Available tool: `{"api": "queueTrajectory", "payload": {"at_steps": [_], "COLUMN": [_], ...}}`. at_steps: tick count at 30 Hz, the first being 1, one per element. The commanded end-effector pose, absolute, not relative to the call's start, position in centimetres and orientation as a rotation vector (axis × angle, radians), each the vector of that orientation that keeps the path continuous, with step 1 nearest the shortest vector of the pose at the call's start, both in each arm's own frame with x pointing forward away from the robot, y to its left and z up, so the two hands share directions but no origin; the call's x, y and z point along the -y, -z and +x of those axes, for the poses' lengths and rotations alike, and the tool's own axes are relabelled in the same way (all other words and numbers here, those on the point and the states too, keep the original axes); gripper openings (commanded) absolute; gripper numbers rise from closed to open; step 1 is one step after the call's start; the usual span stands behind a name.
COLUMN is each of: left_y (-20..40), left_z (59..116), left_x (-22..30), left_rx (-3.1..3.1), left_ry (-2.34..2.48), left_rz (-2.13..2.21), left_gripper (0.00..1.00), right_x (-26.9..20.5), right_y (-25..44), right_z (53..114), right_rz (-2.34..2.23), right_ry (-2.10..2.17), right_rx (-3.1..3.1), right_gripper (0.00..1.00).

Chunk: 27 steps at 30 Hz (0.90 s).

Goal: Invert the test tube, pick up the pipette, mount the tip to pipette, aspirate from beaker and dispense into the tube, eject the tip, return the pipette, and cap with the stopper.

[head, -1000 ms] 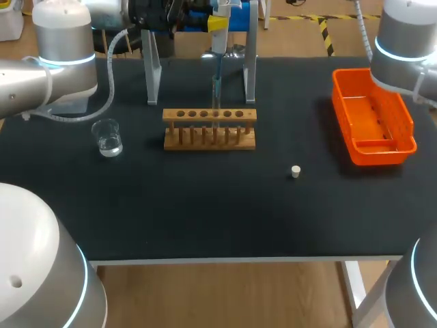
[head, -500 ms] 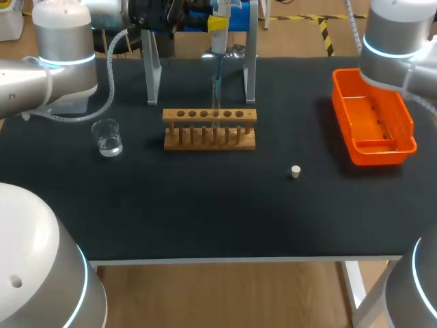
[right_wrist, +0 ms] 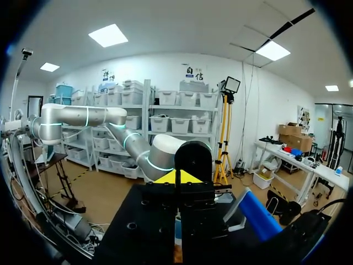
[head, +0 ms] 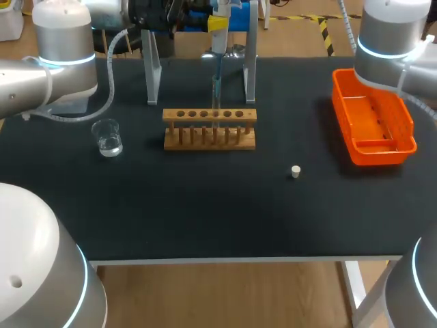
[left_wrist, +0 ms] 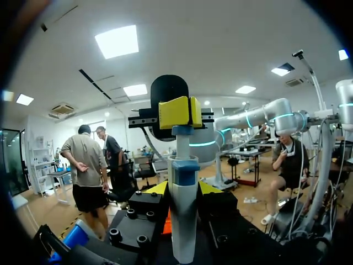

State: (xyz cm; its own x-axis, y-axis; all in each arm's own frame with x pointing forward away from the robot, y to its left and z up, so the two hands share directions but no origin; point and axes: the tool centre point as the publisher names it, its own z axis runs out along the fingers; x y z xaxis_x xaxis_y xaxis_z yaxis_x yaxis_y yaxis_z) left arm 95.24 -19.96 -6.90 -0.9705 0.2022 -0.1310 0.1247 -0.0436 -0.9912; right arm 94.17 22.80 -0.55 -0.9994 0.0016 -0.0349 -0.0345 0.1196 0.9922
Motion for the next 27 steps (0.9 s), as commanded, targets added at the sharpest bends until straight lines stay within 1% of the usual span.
{"api": "queueTrajectory", "payload": {"at_steps": [1, 27], "left_y": [6.9, 6.9], "left_z": [95.5, 95.5], "left_x": [19.9, 19.9], "left_rx": [2.128, 2.128], "left_ry": [-2.2, -2.2], "left_rz": [-0.374, -0.374], "left_gripper": [0.0, 0.0], "right_x": [-23.0, -22.8], "right_y": [0.8, 2.6], "right_z": [94.3, 94.7], "right_rz": [-0.036, 0.018], "right_ry": [-2.063, -2.047], "right_rx": [-2.34, -2.364], "right_gripper": [0.0, 0.0]}}
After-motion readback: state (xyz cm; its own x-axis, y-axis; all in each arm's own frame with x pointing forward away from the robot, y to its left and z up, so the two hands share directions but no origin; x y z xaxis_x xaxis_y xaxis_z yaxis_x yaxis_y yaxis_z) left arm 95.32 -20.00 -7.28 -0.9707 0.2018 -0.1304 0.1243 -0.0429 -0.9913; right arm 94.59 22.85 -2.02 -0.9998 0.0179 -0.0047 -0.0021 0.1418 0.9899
